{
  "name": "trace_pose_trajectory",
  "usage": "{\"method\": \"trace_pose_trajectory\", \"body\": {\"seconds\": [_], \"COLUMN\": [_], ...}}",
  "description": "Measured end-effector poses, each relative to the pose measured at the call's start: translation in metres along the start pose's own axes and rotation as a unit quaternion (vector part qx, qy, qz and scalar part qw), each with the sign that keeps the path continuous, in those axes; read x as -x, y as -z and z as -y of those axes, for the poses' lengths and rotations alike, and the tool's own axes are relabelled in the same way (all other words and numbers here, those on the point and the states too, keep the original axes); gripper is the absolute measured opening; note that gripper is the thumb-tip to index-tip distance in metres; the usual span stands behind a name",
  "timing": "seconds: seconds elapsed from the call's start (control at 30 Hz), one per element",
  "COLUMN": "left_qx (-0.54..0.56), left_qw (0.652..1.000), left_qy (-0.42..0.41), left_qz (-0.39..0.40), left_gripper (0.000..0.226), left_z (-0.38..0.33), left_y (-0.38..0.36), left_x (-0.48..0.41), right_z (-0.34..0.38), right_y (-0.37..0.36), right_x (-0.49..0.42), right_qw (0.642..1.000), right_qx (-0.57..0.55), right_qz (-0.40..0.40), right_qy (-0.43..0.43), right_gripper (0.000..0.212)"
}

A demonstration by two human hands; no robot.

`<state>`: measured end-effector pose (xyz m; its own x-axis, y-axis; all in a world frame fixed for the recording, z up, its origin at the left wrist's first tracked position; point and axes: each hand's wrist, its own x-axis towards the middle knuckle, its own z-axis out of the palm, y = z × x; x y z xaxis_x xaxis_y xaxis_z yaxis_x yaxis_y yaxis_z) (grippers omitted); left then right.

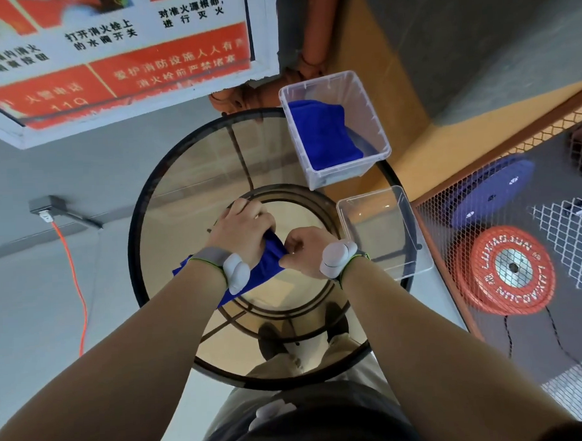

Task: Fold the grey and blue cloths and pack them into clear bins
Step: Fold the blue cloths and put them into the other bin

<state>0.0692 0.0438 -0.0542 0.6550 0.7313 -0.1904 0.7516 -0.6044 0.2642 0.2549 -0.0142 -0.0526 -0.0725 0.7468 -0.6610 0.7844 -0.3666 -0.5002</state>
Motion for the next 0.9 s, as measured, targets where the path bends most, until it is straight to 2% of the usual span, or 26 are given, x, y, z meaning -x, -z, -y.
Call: {"method": "trace_pose_trajectory", "body": {"seconds": [0.2, 0.43, 0.53, 0.63, 0.77, 0.83, 0.9], "left_qx": [0.027, 0.03, 0.005, 0.013, 0.041, 0.087, 0.133], "left_qw": [0.997, 0.991, 0.982, 0.963, 0.956, 0.954, 0.944], "left_qy": [0.056, 0.127, 0.186, 0.258, 0.274, 0.276, 0.295], "left_qz": [-0.051, -0.039, -0.037, -0.082, -0.097, -0.081, -0.066], "left_gripper": [0.026, 0.028, 0.035, 0.04, 0.031, 0.031, 0.029], "left_z": [0.025, 0.061, 0.072, 0.073, 0.065, 0.058, 0.05], "left_y": [0.024, 0.017, 0.004, -0.009, -0.024, -0.027, -0.03], "left_x": [0.048, 0.109, 0.135, 0.148, 0.154, 0.151, 0.15], "right_z": [0.038, 0.088, 0.105, 0.105, 0.092, 0.087, 0.086], "right_y": [-0.019, -0.055, -0.07, -0.074, -0.074, -0.072, -0.072], "right_x": [0.004, 0.004, 0.008, 0.008, 0.002, 0.0, -0.002], "right_qw": [0.998, 0.989, 0.984, 0.989, 0.994, 0.995, 0.996], "right_qx": [-0.016, 0.017, 0.021, 0.023, 0.004, 0.005, 0.012], "right_qz": [0.007, 0.052, 0.076, 0.033, -0.076, -0.098, -0.087], "right_qy": [0.066, 0.14, 0.158, 0.14, 0.074, 0.035, -0.006], "right_gripper": [0.024, 0.03, 0.029, 0.024, 0.017, 0.032, 0.051]}}
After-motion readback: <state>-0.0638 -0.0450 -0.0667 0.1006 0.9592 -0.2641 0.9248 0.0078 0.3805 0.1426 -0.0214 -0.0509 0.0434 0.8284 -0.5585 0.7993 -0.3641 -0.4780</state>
